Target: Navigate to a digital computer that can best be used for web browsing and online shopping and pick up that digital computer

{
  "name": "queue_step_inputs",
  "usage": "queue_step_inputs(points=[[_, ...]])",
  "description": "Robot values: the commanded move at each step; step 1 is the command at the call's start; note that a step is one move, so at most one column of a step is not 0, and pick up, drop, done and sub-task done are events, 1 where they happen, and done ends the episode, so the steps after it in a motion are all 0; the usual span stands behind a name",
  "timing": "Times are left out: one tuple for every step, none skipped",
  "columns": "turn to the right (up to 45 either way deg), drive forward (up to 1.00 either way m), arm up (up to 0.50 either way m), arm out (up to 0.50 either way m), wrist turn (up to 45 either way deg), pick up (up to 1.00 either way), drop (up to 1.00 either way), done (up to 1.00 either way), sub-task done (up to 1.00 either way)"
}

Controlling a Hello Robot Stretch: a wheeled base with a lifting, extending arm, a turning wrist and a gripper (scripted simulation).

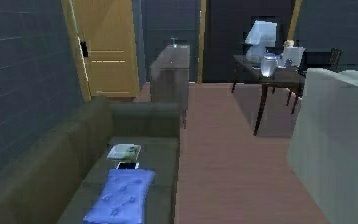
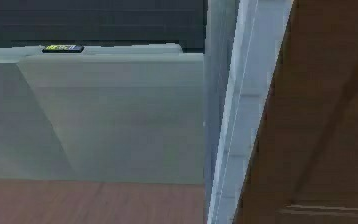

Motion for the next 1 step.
queue_step_inputs(points=[[42.0, 0.00, 0.00, 0.00, 0.0, 0.00, 0.00, 0.00, 0.00]])
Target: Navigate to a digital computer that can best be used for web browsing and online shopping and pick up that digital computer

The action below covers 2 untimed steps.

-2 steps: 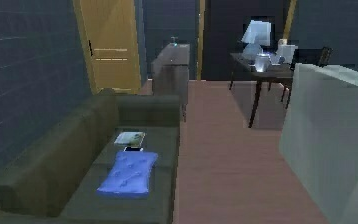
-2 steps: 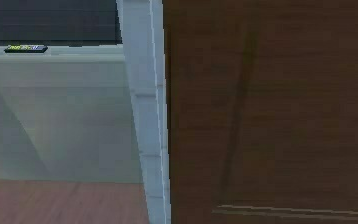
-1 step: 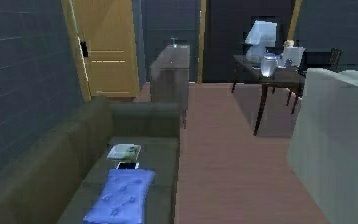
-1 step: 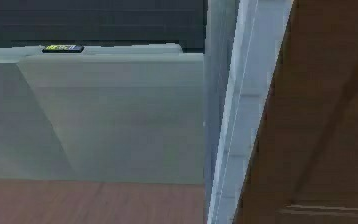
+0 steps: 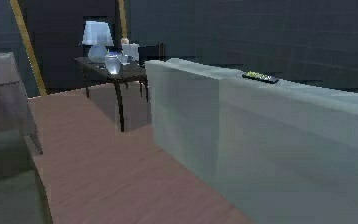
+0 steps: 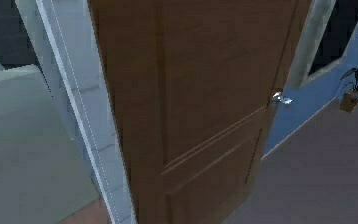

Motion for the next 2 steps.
queue_step_inputs(points=[[0.0, 0.10, 0.00, 0.00, 0.0, 0.00, 0.00, 0.00, 0.00], [-15.0, 0.00, 0.00, 0.00, 0.0, 0.00, 0.00, 0.00, 0.00]])
